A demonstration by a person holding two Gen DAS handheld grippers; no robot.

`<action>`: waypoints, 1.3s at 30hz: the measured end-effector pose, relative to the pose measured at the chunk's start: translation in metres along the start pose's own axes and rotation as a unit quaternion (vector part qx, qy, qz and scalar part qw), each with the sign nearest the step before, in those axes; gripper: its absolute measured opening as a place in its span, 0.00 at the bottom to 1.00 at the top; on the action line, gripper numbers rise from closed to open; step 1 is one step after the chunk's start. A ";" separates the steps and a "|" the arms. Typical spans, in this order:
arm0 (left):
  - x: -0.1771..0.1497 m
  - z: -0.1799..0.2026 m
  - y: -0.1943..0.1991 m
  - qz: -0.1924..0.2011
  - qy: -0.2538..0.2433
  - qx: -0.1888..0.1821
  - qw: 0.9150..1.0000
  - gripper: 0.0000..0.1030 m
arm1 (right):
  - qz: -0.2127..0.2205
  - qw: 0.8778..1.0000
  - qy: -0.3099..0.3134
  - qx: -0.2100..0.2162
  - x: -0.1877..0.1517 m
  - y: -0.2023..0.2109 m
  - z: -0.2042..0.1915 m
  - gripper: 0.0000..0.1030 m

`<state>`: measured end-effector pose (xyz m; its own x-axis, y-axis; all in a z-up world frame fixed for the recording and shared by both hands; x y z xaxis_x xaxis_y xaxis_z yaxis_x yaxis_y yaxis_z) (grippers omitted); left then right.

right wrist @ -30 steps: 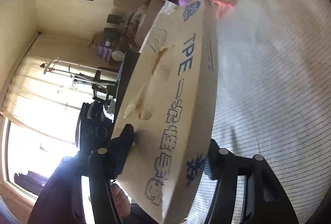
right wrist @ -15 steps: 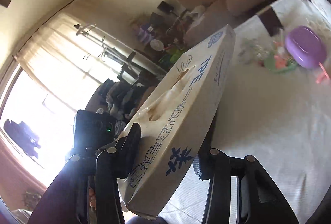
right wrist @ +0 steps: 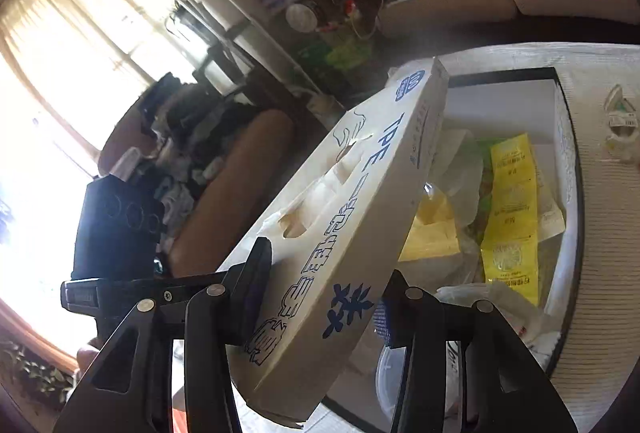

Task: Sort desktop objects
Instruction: 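Carry the glove box over the storage box and lower it inside, then open both grippers and withdraw them from the glove box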

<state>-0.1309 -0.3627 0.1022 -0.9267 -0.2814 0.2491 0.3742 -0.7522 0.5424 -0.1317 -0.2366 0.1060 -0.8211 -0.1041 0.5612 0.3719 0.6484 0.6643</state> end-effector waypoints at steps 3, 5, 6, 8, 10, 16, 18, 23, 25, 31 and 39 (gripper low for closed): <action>-0.005 -0.024 0.008 0.004 -0.017 0.038 0.999 0.66 | -0.035 0.997 0.040 -0.054 -0.011 -0.030 -0.004 0.45; -0.012 -0.029 0.013 0.005 -0.021 0.033 0.999 0.66 | -0.060 0.995 0.059 -0.058 -0.022 -0.042 -0.007 0.45; -0.014 -0.030 0.015 0.006 -0.023 0.036 0.999 0.66 | -0.069 0.993 0.069 -0.062 -0.024 -0.047 -0.010 0.45; -0.018 -0.031 0.020 0.008 -0.031 0.044 0.999 0.66 | -0.088 0.990 0.081 -0.074 -0.028 -0.055 -0.014 0.46; -0.021 -0.031 0.029 0.012 -0.040 0.048 0.998 0.66 | -0.106 0.987 0.088 -0.081 -0.031 -0.051 -0.017 0.51; -0.032 -0.017 0.036 0.005 -0.077 0.081 0.994 0.67 | -0.042 0.991 0.081 -0.101 -0.008 0.014 -0.010 0.69; -0.039 -0.013 0.029 -0.004 -0.086 0.096 0.992 0.68 | -0.033 0.995 0.047 -0.085 0.000 0.023 0.001 0.69; -0.048 0.008 -0.009 -0.029 -0.127 0.162 0.978 0.68 | -0.021 0.997 -0.022 -0.070 0.010 0.022 0.019 0.69; -0.052 0.014 -0.027 -0.046 -0.153 0.200 0.967 0.68 | -0.021 0.997 -0.048 -0.060 0.018 0.016 0.023 0.69; -0.062 0.001 -0.061 -0.092 -0.149 0.264 0.949 0.66 | -0.032 0.992 -0.012 -0.121 0.073 -0.024 0.021 0.59; -0.059 -0.018 -0.065 -0.099 -0.134 0.265 0.950 0.66 | -0.119 0.957 0.083 -0.252 0.084 -0.098 0.042 0.44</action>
<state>-0.1009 -0.3073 0.0379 -0.9650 0.0497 0.2576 0.2250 -0.3479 0.9101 -0.2552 -0.2772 0.0677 -0.8437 -0.3503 0.4068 0.3781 0.1502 0.9135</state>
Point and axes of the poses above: each gripper's, at about its wrist camera, not at the fingertips, and y roughly against the way its jaws point, z to its right, x to its top, the point moved 5 cm from there along -y, roughly the way its jaws point, and after that the axes turned 7 degrees about -x, right-handed, at the moved point
